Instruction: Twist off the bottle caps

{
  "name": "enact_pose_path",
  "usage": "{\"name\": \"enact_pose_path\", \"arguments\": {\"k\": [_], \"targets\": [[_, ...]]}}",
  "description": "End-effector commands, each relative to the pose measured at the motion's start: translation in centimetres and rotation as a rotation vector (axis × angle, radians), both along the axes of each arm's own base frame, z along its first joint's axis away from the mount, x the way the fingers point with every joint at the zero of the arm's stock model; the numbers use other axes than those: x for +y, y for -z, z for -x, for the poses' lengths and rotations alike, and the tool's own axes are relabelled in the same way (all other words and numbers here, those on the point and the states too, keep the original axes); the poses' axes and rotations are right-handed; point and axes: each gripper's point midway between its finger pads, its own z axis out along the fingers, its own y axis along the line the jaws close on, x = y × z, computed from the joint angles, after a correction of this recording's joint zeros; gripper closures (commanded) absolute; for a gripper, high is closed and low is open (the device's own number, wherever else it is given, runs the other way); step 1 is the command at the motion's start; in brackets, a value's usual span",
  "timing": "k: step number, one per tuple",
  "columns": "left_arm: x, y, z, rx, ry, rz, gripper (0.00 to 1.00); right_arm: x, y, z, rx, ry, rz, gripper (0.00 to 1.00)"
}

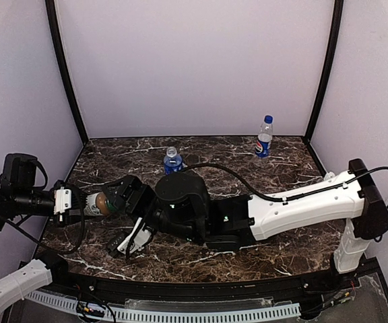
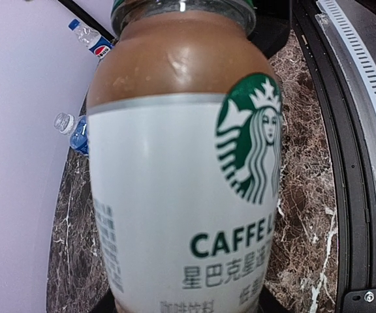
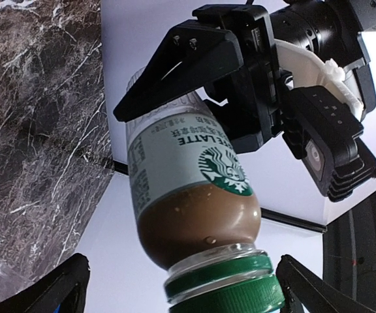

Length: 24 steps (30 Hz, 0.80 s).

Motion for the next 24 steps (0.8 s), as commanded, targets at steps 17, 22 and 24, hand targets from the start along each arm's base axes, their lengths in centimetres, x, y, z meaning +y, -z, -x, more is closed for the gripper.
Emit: {"name": "enact_pose_path", "arguments": {"k": [17,22,24], "targets": [[3.7,-5.6,-9.4,-0.461,-0.41,0.021,0.63,-3.0,-11.3,-5.9,2.098,0.124,-0.536,0.01],[3.7,-5.8,-9.6,-0.483,-0.404,0.003,0.63,-2.0,-8.1,-8.1,2.346,0.266,-0.555,0.01],[3.7,-5.7,-9.5,-0.48,-0.399,0.003,0.63,-1.4,-7.2,-8.5,2.372,0.293,-0.555,0.01]]}}
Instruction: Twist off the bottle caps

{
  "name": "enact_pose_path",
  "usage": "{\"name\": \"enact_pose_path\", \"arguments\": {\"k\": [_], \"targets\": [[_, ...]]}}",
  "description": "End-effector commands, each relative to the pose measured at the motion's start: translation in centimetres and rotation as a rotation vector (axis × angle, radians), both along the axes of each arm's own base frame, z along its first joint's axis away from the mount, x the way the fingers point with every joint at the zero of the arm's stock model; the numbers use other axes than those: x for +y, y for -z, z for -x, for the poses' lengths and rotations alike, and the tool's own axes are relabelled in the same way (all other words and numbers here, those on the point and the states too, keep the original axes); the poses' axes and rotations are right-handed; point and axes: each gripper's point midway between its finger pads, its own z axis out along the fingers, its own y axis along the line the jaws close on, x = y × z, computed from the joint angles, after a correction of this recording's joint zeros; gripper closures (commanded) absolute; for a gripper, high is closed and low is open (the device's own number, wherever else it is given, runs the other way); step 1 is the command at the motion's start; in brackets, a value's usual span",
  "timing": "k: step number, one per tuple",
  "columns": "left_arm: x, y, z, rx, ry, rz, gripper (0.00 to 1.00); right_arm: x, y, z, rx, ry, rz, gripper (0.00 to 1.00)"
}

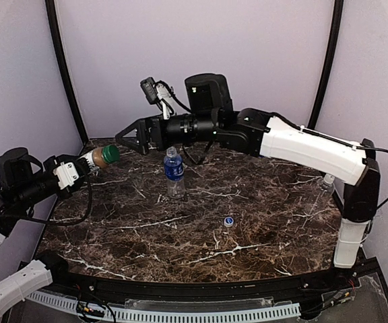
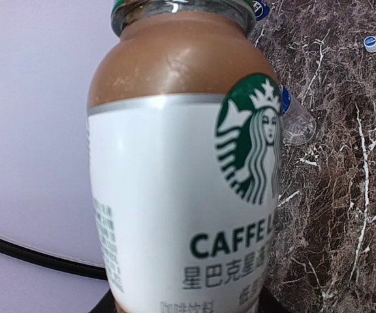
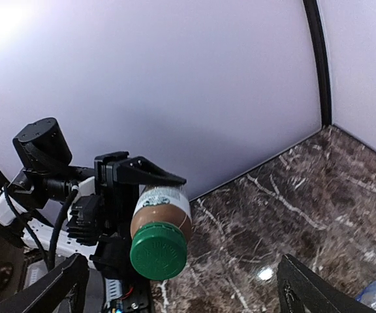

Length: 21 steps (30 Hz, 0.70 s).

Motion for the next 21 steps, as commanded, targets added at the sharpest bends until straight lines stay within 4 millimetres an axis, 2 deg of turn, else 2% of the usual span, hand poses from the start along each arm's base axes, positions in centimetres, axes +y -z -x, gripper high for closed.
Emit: {"name": "enact_pose_path", "arguments": {"k": [1,6,10,15,18,21], "targets": [[0.1,-0.5,-0.4,-0.038,-0.014,-0.008,0.63,2.5,3.7,1.8,0.332,-0.069,0.039,0.02],[0.0,-0.1,-0.3,-0.027,-0.006,-0.014,0.63,3.8,3.5,1.2,0.316,-0.078,0.02,0.1],[0.0,0.2,-0.3,-0.02,-0.002,-0.018,0.63,4.4,3.3,1.0,0.313,-0.091,-0.004,0.13],[-0.1,0.6,-0.3,-0.015,0.004,-0.023,0.63,5.0,3.8,1.0,0.322,-0.1,-0.008,0.19],[-0.1,0.7,-0.3,-0.012,0.006,-0.025,0.63,5.2,3.9,0.8,0.319,-0.097,-0.011,0.28],[-0.2,0.8,-0.3,-0.011,0.008,-0.025,0.63,5.5,4.1,1.1,0.327,-0.117,-0.008,0.29]]}}
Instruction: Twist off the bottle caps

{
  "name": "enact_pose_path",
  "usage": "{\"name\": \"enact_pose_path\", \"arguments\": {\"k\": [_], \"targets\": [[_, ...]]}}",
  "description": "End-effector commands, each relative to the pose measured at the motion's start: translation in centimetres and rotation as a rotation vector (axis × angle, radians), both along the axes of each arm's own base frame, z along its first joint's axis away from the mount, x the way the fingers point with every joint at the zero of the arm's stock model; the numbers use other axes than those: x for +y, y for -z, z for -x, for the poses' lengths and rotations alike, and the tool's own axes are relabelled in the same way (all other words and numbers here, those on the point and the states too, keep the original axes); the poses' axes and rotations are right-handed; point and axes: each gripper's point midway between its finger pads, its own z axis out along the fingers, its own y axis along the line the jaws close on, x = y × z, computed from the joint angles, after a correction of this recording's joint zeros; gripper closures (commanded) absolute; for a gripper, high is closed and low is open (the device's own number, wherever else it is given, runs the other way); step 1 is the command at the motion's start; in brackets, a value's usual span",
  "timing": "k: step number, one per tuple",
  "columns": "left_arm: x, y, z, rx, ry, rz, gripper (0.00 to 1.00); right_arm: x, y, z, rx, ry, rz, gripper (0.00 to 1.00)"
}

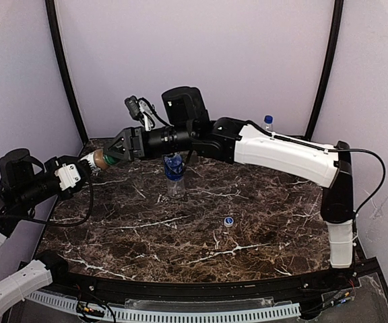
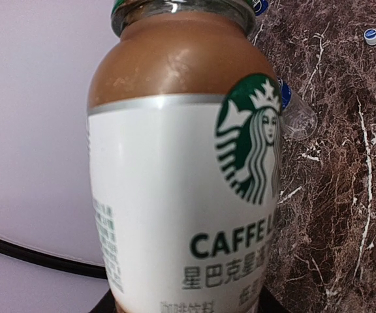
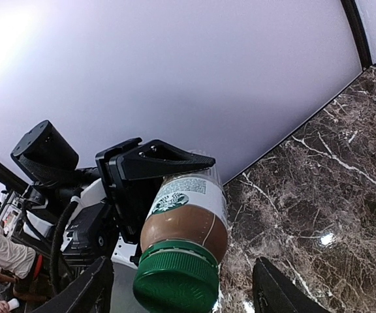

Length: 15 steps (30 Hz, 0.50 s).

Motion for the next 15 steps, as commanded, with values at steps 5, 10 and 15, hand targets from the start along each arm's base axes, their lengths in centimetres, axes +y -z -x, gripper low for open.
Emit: {"name": "enact_pose_path", "arguments": {"k": [5,10,15], "targets": [[-0.18,0.43,-0.05,-0.001,0.009,-0.005,0.63,0.86,0.1,0.05,0.01,-0.028,-0.026,0.39],[-0.23,0.47,0.0,-0.002,0.013,-0.004,0.63,0.64,0.1,0.06,-0.008,-0.024,-0.022,0.7],[-0.2,0.47,-0.08,-0.003,0.007,-0.002,0.63,0.57,0.35,0.56,-0.03,-0.072,-0.01,1.0]]}}
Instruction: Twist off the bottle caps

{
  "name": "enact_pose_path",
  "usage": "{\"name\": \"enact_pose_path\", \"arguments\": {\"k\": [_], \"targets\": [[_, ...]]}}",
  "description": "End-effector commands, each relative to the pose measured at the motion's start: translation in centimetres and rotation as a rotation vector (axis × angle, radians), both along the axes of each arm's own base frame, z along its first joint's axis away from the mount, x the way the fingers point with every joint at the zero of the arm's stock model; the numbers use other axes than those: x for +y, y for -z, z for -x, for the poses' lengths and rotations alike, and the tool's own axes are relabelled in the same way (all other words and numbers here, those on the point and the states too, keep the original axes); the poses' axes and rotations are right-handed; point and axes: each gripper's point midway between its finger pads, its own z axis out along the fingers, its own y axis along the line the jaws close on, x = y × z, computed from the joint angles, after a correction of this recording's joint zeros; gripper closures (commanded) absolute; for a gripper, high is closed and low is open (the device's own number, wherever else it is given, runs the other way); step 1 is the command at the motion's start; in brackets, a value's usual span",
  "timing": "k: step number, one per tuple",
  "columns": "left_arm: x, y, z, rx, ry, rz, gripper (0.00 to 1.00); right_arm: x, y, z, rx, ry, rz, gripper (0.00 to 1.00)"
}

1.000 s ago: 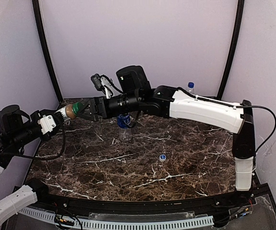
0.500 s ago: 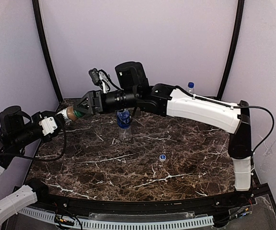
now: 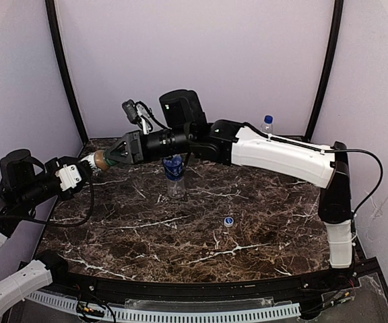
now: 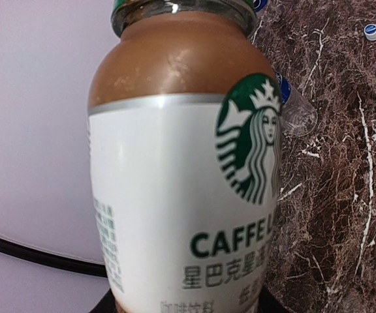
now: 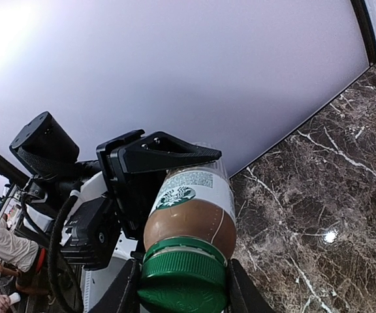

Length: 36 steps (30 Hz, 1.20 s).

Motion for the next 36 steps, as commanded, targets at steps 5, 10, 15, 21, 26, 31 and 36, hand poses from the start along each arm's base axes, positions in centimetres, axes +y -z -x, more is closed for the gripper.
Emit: {"name": "enact_pose_path", "arguments": {"k": [5,10,15,21,26,31,36], "targets": [[-0.8,0.7,0.9,0.041,0.055,0.008,0.64,-0.5,-1.1,3.5,-0.274,-0.228,0.0,1.0],[-2.5,3.5,4.6,0.222,0.229,-0.021,0.65,-2.5,0.2,8.5,-0.763,-0.367,0.051,1.0],[-3.4,5.5,8.5,0.364,0.385,-0.051,0.65,-3.0,2.7,11.2,-1.262,-0.398,0.194,1.0],[-3.1,7.3,10.7,0.472,0.444,-0.098,0.65,-3.7,4.3,10.1,-1.827,-0.303,0.463,1.0],[-3.0,8.4,11.4,0.512,0.46,-0.115,0.65,-4.3,2.4,10.0,-2.15,-0.205,0.507,1.0],[-2.7,9.1,11.7,0.522,0.47,-0.143,0.65,-4.6,1.4,10.8,-2.377,-0.2,0.51,1.0],[-2.5,9.4,11.8,0.522,0.466,-0.158,0.65,-4.4,-0.1,11.1,-2.483,-0.138,0.524,1.0]]}}
